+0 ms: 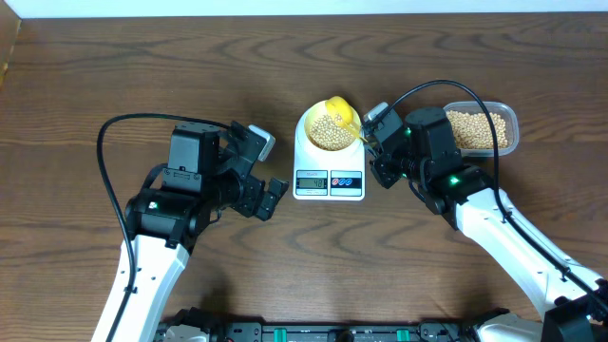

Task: Scoop item into bowl and weigh 50g on scale
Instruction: 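Tilt the scoop with the right gripper, trickling soybeans into the bowl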

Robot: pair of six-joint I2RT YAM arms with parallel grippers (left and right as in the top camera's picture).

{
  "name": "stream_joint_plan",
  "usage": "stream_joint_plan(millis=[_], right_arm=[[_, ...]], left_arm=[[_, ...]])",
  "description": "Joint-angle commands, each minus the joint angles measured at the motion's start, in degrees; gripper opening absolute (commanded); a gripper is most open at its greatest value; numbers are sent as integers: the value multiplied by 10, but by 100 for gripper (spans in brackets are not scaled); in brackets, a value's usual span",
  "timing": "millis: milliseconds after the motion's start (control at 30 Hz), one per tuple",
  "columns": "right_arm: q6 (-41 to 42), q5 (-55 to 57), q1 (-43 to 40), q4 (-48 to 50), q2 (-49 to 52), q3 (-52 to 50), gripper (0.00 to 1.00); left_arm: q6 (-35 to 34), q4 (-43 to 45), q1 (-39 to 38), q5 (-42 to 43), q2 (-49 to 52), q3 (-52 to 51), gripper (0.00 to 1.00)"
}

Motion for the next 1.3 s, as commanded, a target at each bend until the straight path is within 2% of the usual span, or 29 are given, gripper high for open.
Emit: stream_joint_plan(millis=[0,100,167,600,900,1267], right_arm=[[-7,16,5,5,-11,5,1],[37,-4,2,19,-11,5,1],[33,-35,2,17,-11,5,1],[40,-19,-2,18,-11,5,1],[121,-23,-2,18,-11,5,1],[124,-33,-2,18,-11,5,1]], left_arm=[[-8,0,1,-3,3,-4,98],[-7,0,1,-3,3,-4,98],[-7,0,1,-3,3,-4,98],[-8,0,1,-3,3,-4,98],[-7,0,1,-3,3,-4,98],[-8,0,1,-3,3,-4,98]])
